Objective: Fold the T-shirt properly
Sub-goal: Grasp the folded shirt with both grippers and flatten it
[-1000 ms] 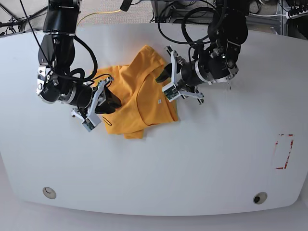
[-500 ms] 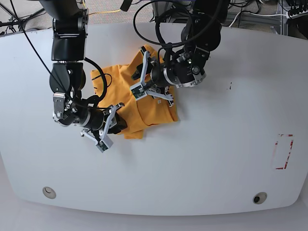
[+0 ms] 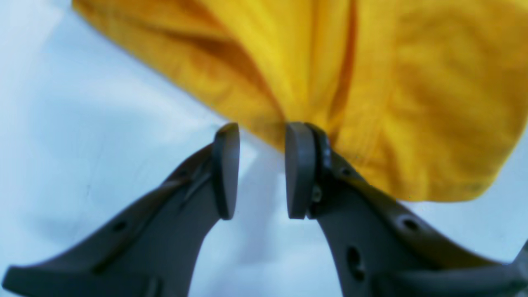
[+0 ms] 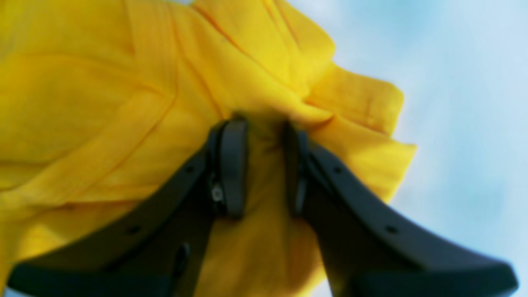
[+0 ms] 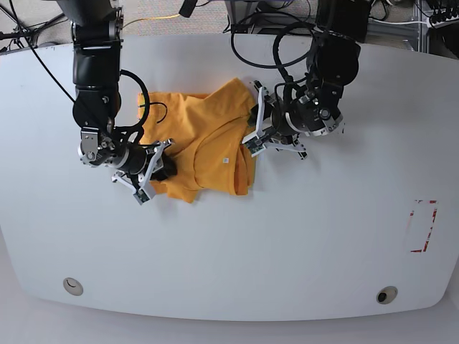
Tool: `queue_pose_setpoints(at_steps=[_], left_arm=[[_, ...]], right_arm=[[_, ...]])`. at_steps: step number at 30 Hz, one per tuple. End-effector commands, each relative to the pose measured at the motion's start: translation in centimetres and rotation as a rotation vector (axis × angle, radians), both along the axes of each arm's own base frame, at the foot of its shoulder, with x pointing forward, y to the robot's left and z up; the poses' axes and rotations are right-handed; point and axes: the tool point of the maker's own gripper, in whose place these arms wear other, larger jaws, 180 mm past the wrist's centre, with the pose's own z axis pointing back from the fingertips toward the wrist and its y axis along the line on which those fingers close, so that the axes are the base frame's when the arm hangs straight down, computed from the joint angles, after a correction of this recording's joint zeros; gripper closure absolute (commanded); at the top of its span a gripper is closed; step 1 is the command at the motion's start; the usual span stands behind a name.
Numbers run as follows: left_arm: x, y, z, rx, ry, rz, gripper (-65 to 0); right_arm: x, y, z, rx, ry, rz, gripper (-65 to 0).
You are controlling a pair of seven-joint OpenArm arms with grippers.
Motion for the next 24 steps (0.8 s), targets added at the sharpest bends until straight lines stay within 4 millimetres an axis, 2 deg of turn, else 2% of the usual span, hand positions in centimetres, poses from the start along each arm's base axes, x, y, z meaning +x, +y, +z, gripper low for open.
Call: queue_pose_setpoints(at_steps=[1, 4, 6, 9, 11, 15, 18, 22, 24], left_arm=[[1.6, 0.4, -0.2, 0.004, -0.002, 0.0, -17.6], [2.8, 1.9, -2.0, 0.043, 0.047, 0.018, -17.6], [3.8, 2.5, -2.5, 0.046, 0.055, 0.027, -17.6], [5.6, 3.1, -2.2, 0.041, 0.036, 0.037, -17.6], [7.1, 3.3, -1.2, 0.039, 0.007, 0.044, -17.6], [10.0, 5.1, 1.6, 0.049, -0.066, 0.095, -17.6], [12.0, 6.3, 5.0, 0.041, -0.155, 0.142, -17.6], [12.4, 6.6, 9.6, 0.084, -0.271, 0.14, -17.6], [11.6, 6.3, 10.8, 0.091, -0.303, 0.135, -17.6]], right_arm=[[-1.2, -1.7, -0.3, -0.058, 0.017, -0.006, -14.6], [-3.1, -1.9, -0.1, -0.071, 0.008, -0.008, -14.6], [-4.3, -1.8, 0.0, -0.086, 0.014, 0.002, -14.6], [-5.8, -0.4, 0.2, -0.087, 0.017, 0.024, -14.6], [-6.3, -0.2, 1.0, -0.098, 0.008, 0.015, -14.6], [-7.0, 0.3, 3.2, -0.118, -0.027, 0.001, -14.7], [-7.1, 0.2, 4.9, -0.155, -0.056, 0.002, -14.7], [-7.7, -0.3, 6.6, -0.206, -0.083, 0.007, -14.6], [-7.6, -1.2, 7.3, -0.218, -0.1, -0.019, -14.6]])
